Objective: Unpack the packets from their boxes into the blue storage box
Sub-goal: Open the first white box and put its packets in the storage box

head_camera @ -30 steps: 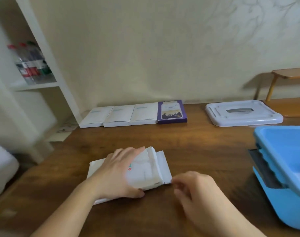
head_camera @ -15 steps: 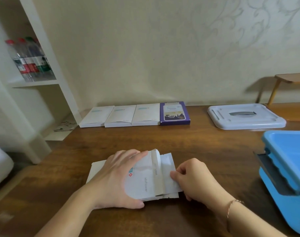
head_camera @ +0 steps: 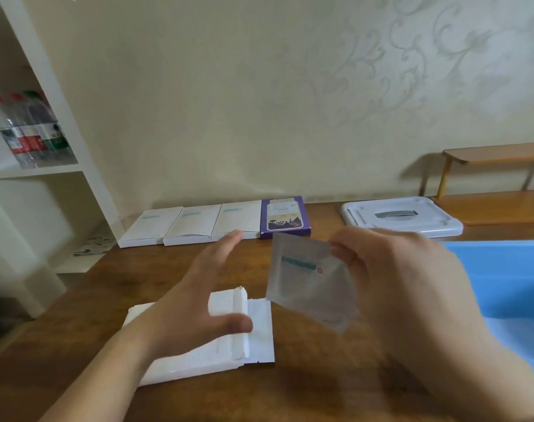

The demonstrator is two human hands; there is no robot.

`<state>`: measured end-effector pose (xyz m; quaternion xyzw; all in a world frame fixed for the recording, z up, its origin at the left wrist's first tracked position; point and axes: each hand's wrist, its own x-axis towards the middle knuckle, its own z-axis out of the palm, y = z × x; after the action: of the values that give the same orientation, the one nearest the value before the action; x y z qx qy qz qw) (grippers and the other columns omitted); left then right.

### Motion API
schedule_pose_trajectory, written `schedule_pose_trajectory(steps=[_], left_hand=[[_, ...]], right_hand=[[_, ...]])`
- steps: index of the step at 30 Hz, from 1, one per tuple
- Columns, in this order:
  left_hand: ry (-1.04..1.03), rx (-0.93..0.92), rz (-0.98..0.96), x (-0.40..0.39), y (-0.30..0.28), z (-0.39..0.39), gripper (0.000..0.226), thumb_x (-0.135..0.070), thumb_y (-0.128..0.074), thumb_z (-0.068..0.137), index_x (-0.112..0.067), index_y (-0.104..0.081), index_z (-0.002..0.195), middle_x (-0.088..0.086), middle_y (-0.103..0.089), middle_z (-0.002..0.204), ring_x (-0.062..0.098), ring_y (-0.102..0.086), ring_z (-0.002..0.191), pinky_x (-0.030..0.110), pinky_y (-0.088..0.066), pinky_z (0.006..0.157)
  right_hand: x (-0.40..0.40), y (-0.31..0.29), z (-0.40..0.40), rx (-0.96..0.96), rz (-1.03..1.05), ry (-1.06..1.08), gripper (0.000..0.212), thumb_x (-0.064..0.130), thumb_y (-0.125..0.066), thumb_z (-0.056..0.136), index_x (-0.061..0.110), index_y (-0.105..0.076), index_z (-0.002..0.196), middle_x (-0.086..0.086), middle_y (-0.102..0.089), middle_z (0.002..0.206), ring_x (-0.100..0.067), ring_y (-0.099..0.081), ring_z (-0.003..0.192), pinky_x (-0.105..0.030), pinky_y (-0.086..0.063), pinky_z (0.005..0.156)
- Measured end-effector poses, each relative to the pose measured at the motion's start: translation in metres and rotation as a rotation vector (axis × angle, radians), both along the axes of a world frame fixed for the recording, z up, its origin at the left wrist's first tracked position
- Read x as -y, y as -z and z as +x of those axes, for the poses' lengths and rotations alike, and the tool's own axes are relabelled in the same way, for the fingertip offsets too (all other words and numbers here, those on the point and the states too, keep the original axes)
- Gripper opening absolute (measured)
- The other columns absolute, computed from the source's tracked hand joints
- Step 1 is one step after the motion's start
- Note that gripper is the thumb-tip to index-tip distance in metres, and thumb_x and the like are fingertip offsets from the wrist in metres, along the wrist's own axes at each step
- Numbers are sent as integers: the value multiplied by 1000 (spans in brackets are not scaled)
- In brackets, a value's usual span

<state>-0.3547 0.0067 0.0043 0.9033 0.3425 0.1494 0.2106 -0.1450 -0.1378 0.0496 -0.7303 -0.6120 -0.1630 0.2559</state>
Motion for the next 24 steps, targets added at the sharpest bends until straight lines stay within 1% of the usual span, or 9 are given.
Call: schedule_pose_trajectory(steps=[2, 5, 7, 9, 12, 15, 18, 22, 24], left_hand=[[93, 294, 154, 19, -27, 31, 93, -82, -64, 63, -61, -22, 143, -40, -26, 148, -16, -32, 132, 33, -45, 104], [337, 479, 47, 40, -56, 76, 33, -35, -74, 85, -37, -68, 118, -15, -72, 108, 4, -69, 96, 22, -56, 74], [307, 613, -16, 47, -64, 99, 18, -23, -73, 84, -32, -76, 98, -11, -76, 89, 5, -72, 81, 18, -54, 69], [214, 835, -38, 51, -66, 121, 15, -20, -72, 81, -30, -77, 89, -8, -76, 83, 8, -70, 75, 21, -53, 66], [110, 1153, -332, 59, -62, 154, 13, -14, -71, 81, -26, -76, 85, 0, -75, 82, 16, -69, 71, 28, -52, 58], [166, 1117, -462, 77, -50, 186, 19, -10, -71, 82, -27, -73, 90, 7, -76, 89, 21, -73, 82, 30, -56, 61], [236, 923, -387, 88, -38, 205, 39, -20, -71, 79, -28, -57, 114, 1, -76, 93, 20, -74, 85, 28, -58, 67], [186, 725, -78, 79, -27, 215, 50, -31, -70, 78, -32, -51, 125, -15, -67, 114, 6, -64, 108, 19, -52, 88], [188, 744, -101, 72, -23, 218, 39, -29, -68, 80, -29, -58, 117, -15, -66, 116, 7, -63, 112, 23, -52, 92]], right_hand=[[6, -11, 11, -18, 92, -46, 10, 28, -75, 71, 26, -66, 77, 4, -62, 58, -30, -56, 53, -30, -43, 44], [13, -18, 35, -140, 155, -185, 6, 27, -68, 86, 30, -72, 82, 8, -65, 63, -18, -58, 62, -33, -48, 55], [26, -21, 54, -346, 325, -200, 10, 39, -72, 81, 35, -71, 90, 14, -67, 69, -7, -61, 63, -24, -49, 57], [45, -23, 77, -637, 409, -208, 46, 58, -74, 69, 43, -60, 111, 17, -70, 88, -2, -67, 72, -21, -52, 64], [72, -22, 116, -846, 188, -298, 63, 61, -79, 63, 37, -59, 119, 11, -74, 99, -11, -73, 84, -34, -60, 65], [87, -20, 154, -988, 112, -340, 29, 28, -76, 77, 23, -69, 106, -4, -77, 87, -24, -73, 72, -35, -59, 50], [97, -18, 198, -931, 22, -228, 28, 6, -71, 85, 21, -66, 108, -6, -77, 83, -26, -72, 67, -32, -54, 44], [101, -16, 250, -764, -371, -49, 26, 5, -70, 85, 21, -65, 105, 0, -77, 84, -23, -73, 68, -32, -54, 46], [93, -11, 261, -687, -577, 25, 21, 9, -70, 86, 23, -65, 101, 3, -76, 81, -20, -73, 66, -33, -55, 48]])
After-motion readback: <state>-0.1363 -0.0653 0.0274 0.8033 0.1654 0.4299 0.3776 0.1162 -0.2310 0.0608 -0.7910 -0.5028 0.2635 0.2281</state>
